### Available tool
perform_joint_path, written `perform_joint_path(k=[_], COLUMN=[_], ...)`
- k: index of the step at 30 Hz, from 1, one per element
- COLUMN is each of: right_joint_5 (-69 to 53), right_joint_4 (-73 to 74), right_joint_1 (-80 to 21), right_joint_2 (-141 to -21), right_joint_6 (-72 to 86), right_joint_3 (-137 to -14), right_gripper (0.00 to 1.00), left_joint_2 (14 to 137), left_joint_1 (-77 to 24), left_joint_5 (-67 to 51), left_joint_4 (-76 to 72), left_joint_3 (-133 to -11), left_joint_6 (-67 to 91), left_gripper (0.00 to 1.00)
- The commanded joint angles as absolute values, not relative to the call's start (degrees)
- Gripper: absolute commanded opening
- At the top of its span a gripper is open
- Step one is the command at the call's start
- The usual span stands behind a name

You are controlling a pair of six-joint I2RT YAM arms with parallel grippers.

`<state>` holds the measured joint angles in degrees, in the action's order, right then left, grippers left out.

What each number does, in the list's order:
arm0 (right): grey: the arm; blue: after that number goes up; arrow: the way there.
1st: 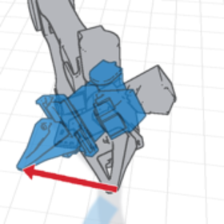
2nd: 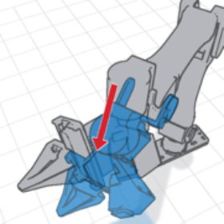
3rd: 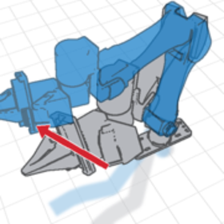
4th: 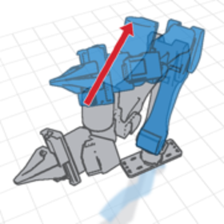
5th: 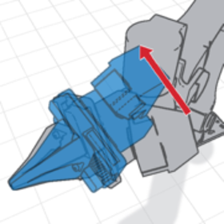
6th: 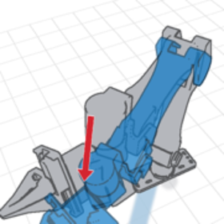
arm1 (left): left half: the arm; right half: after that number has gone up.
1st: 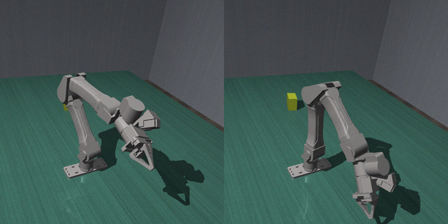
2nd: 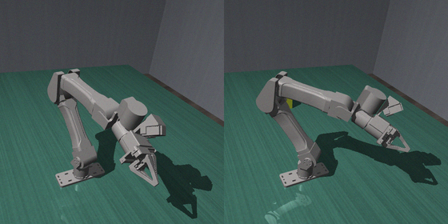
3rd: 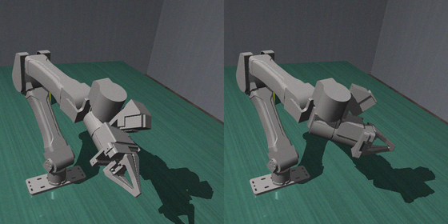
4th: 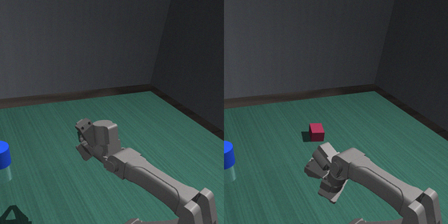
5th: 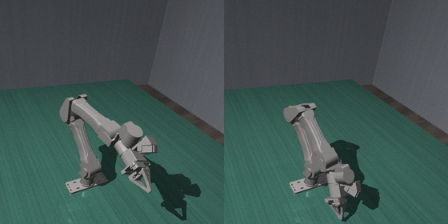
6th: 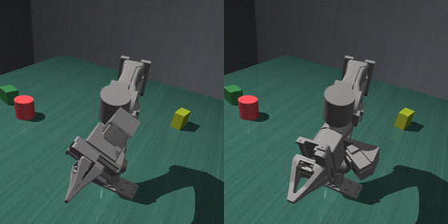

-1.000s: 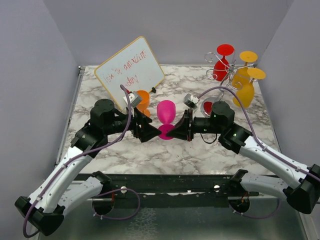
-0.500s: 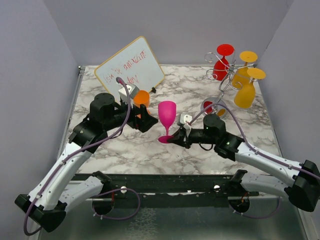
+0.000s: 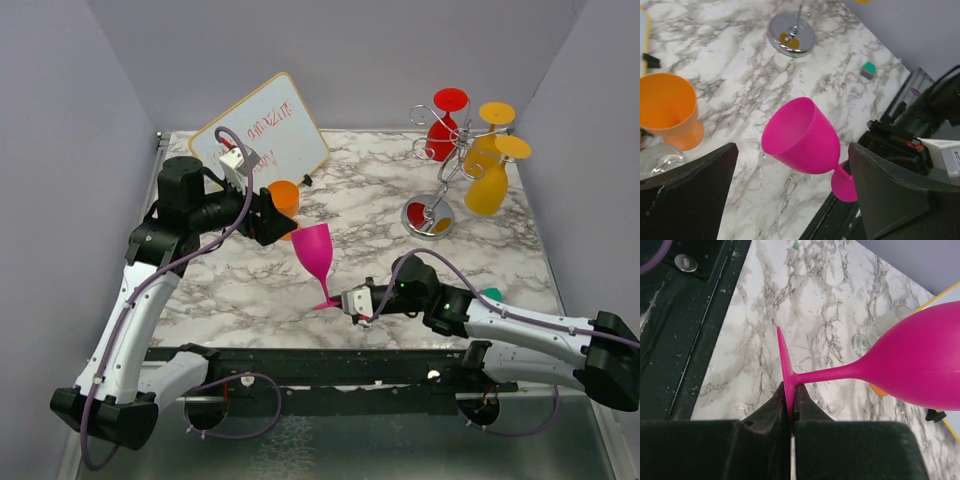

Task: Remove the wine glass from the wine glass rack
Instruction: Place the wine glass at the center of the board.

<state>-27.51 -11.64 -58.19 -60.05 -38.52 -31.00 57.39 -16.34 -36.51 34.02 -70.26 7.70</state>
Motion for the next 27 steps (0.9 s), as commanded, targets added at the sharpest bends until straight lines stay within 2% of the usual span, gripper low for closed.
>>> perform_joint_path(k=[1, 4, 11, 14, 18, 27], right_joint_5=[-26.6, -25.7, -29.5, -30.8, -30.7, -32.8], right_joint_4=[-10.2, -8.5, -6.6, -7.9, -8.5, 0.9], right_joint_1=[-58.7, -58.7, -58.7, -58.7, -58.7, -58.7], right_joint_2=[-57.8, -56.8, -56.2, -56.2, -55.0, -53.8], right_joint_6=[-48.6, -50.5, -51.3, -50.4, -50.6, -54.1], right_joint_3=[-30.4, -30.8, -31.6, -31.2, -30.5, -34.0], right_gripper=[0.01, 0.01, 0.01, 0.01, 0.01, 0.01], left_joint_2=[59.1, 59.8, 64.9, 66.5, 65.9, 69.1], left_joint_1=[-15.5, -15.6, -15.6, -15.6, -15.7, -17.5], left_joint_5=[-58.2, -66.5, -68.9, -70.5, -70.8, -73.7], left_joint_4=[37.3, 37.4, 37.3, 37.4, 37.0, 36.9], left_joint_3=[-72.2, -72.9, -74.2, -74.5, -73.8, -72.3], left_joint_6=[-2.8, -5.5, -4.4, -3.7, -4.6, -4.3], left_gripper=[0.92, 0.93, 0.92, 0.85, 0.84, 0.76])
